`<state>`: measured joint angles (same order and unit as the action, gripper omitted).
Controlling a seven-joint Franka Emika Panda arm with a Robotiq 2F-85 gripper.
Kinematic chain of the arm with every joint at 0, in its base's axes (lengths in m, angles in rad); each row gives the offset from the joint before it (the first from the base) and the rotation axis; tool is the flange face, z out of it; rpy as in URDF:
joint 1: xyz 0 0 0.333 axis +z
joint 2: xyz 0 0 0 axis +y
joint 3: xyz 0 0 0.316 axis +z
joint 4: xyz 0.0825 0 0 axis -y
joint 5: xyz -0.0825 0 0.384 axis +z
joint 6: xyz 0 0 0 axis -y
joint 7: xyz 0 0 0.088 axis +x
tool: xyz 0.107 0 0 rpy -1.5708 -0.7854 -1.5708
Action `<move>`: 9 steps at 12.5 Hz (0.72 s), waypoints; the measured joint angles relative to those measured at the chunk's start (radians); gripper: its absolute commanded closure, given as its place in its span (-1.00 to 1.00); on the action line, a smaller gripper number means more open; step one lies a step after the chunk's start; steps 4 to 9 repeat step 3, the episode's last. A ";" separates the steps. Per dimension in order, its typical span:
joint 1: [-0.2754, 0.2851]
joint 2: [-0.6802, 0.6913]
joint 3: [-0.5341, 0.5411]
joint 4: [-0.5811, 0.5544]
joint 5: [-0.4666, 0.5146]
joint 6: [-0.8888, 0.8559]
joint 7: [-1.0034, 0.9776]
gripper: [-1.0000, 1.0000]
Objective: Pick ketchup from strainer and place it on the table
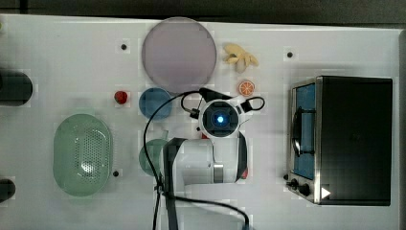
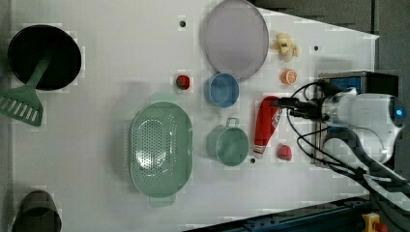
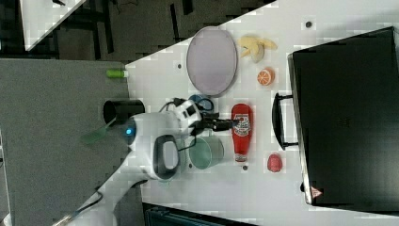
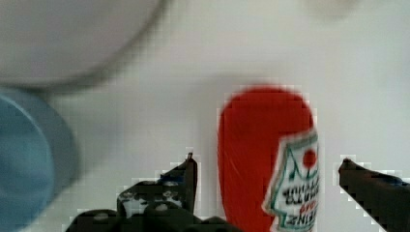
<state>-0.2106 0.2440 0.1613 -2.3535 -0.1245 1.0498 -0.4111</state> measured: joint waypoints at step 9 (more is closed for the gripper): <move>-0.002 -0.107 0.006 0.129 -0.009 -0.168 0.015 -1.00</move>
